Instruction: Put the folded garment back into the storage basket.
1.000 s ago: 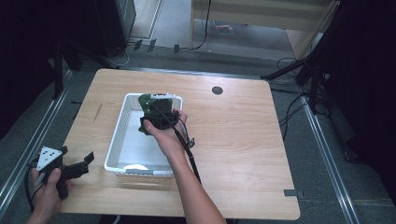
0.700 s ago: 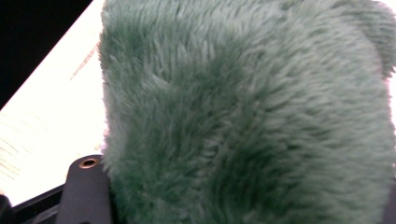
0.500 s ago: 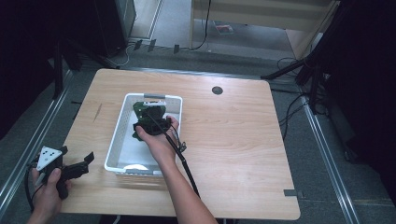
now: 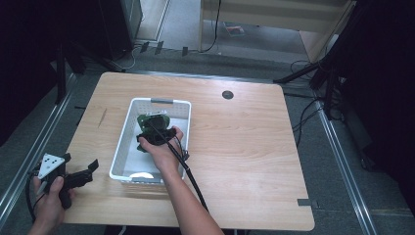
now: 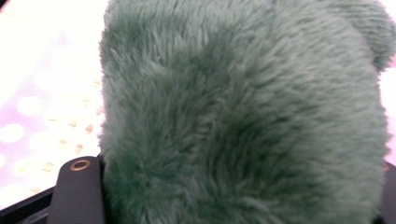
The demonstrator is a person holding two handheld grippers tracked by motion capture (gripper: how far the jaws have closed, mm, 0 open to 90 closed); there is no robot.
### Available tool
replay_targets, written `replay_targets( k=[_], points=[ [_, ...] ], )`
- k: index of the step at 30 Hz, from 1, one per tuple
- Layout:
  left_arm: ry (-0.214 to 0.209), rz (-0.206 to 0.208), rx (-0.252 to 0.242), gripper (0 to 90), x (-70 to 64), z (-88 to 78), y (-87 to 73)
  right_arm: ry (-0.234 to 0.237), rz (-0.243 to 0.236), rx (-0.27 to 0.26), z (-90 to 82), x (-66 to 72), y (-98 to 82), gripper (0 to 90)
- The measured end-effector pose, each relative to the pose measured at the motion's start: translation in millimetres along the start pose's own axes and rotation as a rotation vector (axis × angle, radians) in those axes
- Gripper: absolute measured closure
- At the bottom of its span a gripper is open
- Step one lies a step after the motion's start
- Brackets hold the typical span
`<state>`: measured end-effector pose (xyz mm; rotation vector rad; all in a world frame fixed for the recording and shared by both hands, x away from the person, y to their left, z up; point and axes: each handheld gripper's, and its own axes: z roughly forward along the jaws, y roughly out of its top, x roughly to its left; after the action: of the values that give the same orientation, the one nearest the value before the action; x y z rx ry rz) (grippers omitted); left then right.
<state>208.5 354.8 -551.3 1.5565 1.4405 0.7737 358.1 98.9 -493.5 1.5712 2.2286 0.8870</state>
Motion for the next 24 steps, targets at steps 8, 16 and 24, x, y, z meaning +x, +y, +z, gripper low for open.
replay_targets(
  k=[8, 16, 24],
  points=[
    [0.000, -0.002, 0.000, 0.3, 0.1, -0.1, 0.0, -0.011, 0.064, 0.080, 13.6, -2.8, 0.4, 23.5],
    [0.000, -0.001, 0.000, 0.3, 0.1, -0.1, 0.0, 0.042, 0.100, 0.129, 15.0, -6.1, 2.0, 12.5],
    [-0.001, -0.002, 0.000, 0.3, 0.2, -0.1, 0.0, 0.008, 0.087, 0.123, 9.2, 0.3, 3.8, 12.3]
  ],
)
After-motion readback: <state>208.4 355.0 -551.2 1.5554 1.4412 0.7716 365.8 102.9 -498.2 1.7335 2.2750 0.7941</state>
